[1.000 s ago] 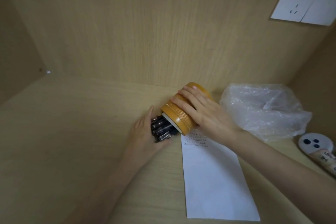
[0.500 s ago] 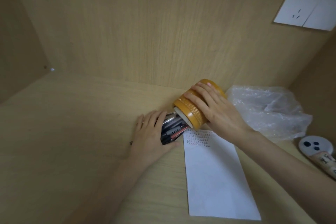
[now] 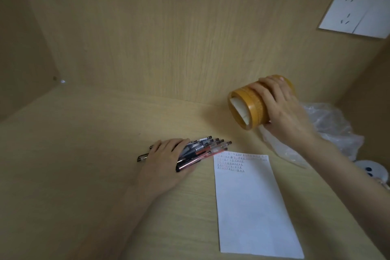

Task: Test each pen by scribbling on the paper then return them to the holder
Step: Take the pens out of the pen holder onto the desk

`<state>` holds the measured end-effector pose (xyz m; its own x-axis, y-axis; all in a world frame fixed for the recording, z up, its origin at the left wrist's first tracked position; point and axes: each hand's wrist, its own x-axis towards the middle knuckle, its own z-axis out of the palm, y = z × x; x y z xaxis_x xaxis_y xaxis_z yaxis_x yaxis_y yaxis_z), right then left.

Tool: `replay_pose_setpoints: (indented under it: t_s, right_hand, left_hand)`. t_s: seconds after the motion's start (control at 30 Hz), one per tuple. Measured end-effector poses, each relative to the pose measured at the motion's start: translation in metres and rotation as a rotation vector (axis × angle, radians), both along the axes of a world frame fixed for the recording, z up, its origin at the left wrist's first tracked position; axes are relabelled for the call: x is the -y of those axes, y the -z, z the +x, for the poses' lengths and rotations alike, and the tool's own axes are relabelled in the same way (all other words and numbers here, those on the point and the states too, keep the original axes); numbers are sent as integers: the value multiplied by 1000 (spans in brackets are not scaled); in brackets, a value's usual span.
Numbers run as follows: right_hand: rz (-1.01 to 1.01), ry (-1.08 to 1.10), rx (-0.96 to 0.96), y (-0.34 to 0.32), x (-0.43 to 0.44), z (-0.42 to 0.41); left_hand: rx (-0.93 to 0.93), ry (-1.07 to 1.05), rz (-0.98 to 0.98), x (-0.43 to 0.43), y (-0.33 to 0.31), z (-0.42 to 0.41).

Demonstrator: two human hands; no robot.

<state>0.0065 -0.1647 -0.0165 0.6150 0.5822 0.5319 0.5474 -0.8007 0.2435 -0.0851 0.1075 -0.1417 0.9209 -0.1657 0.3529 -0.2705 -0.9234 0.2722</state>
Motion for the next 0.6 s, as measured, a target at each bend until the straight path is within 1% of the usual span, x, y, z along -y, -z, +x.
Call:
replay_pose_setpoints:
  t_s: [0.07, 0.13, 0.23, 0.27, 0.37, 0.47, 0.53, 0.6]
  right_hand:
    - [66, -1, 2, -3, 0, 4]
    - [220, -9, -91, -4, -3, 4]
    - [587, -36, -407, 4, -17, 4]
    - [694, -44, -487, 8, -22, 6]
    - [932, 2, -700, 27, -35, 19]
    - [1057, 77, -882, 51, -37, 34]
    - [1105, 121, -955, 62, -34, 40]
    - [1142, 113, -1004, 71, -29, 46]
  left_hand:
    - [-29, 2, 2, -3, -2, -1]
    - [-54, -6, 13, -3, -3, -2]
    - [-63, 1, 26, 0, -2, 0]
    - [-61, 10, 22, 1, -2, 1]
    - [-43, 55, 9, 0, 0, 2]
    - [-49, 86, 13, -1, -2, 2]
    - [-61, 95, 7, -1, -3, 1]
    - [-63, 103, 19, -2, -4, 2]
